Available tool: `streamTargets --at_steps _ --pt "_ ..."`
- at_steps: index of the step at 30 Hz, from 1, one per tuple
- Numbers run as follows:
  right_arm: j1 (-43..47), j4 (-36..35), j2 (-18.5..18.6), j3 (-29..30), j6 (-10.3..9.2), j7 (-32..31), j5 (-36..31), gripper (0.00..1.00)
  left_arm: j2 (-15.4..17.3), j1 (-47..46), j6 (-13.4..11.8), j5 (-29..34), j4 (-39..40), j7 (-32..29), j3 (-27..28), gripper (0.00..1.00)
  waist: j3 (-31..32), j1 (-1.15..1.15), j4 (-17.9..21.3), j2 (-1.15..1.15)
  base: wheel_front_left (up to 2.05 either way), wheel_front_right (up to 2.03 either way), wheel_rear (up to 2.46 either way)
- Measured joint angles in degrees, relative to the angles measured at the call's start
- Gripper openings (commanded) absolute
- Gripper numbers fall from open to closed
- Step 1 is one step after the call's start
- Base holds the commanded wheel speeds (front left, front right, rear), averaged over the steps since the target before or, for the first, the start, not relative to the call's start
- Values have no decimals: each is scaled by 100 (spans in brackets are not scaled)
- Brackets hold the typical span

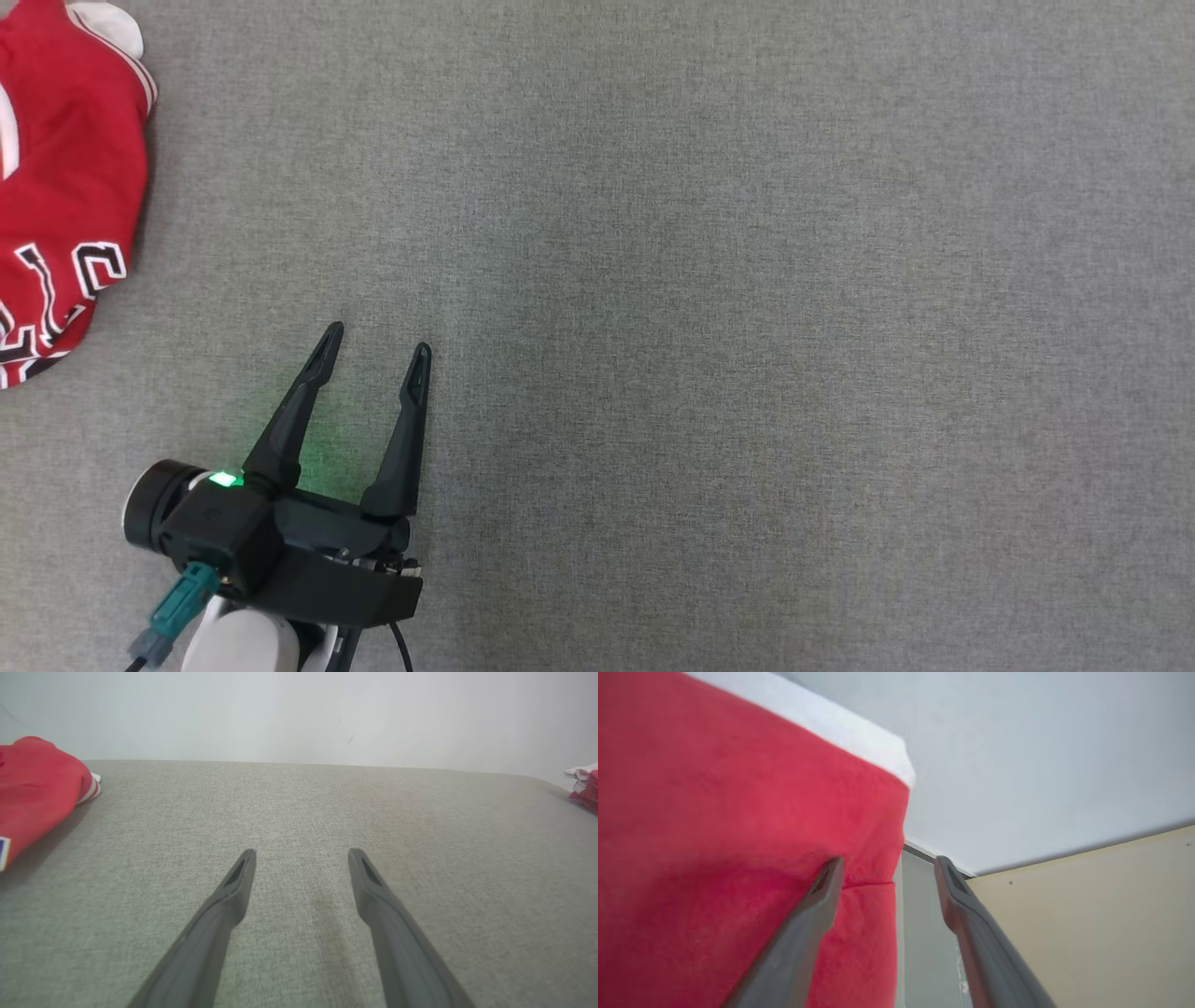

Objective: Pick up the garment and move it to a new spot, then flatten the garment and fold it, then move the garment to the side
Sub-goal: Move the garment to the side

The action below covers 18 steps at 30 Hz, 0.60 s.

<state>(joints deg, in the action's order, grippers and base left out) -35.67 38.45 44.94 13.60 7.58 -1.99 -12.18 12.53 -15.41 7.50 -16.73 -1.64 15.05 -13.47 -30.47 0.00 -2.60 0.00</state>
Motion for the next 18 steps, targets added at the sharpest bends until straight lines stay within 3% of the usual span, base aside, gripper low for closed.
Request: streamTargets --at_steps 5,12,18 --pt "-328 372 -188 -20 -1 287 -54 100 -53 4 0 -8 -31 0 55 100 139 0 -7 0 0 0 0" --pt "-402 310 -939 191 0 870 115 100 -172 126 0 20 -82 0 133 100 470 0 13 0 0 0 0" --pt "459 -335 -2172 512 -1 1265 754 100 -328 492 0 19 -259 0 281 100 992 -1 24 0 0 0 0"
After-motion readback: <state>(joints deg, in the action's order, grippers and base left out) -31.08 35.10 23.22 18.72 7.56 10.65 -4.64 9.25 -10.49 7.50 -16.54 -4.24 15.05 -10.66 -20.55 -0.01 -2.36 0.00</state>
